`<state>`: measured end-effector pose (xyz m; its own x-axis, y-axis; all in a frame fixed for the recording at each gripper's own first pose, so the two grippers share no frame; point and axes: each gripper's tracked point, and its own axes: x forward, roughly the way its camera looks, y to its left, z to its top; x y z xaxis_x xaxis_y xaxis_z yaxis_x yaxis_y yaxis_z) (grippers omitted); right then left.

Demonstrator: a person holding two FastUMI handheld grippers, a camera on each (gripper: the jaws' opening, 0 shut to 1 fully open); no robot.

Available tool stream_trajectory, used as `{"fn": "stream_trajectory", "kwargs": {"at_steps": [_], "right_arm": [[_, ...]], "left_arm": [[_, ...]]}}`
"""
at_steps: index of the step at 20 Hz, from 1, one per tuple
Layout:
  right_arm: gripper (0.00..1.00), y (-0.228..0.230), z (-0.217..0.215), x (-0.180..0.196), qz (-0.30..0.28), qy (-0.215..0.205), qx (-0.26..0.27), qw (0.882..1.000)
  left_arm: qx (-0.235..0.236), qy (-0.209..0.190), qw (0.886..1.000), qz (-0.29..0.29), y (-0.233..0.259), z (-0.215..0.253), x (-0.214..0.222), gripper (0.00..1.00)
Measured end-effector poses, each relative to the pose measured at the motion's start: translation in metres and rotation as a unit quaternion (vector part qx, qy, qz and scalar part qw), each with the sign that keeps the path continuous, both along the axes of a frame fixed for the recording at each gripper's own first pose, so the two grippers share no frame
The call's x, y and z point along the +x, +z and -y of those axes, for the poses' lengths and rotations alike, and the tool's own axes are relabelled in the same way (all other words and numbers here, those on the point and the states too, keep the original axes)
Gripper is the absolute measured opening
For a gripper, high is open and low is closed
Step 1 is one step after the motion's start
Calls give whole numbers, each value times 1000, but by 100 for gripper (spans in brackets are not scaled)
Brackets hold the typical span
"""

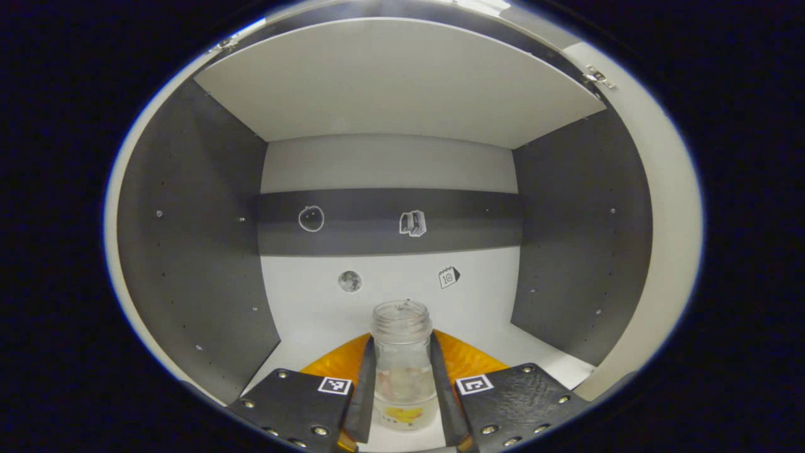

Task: Grasp the bottle in the cabinet with the left hand and place it on the coaster, then close the right door with the right hand and the left door with the left hand.

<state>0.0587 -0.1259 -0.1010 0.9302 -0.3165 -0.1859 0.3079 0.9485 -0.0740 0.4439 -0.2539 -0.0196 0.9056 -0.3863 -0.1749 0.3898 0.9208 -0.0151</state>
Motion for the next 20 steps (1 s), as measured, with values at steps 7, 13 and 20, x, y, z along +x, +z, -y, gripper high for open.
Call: {"fn": "stream_trajectory", "kwargs": {"at_steps": [7, 13, 20], "right_arm": [[92, 5, 0, -7, 1, 35, 8, 999], [96, 9, 0, -19, 2, 67, 19, 998], [96, 12, -1, -34, 1, 106, 26, 994]], "left_arm": [[-15, 14, 999, 24, 30, -22, -42, 45], [-17, 28, 999, 22, 35, -38, -85, 47], [-20, 41, 998, 34, 43, -52, -135, 47]]}}
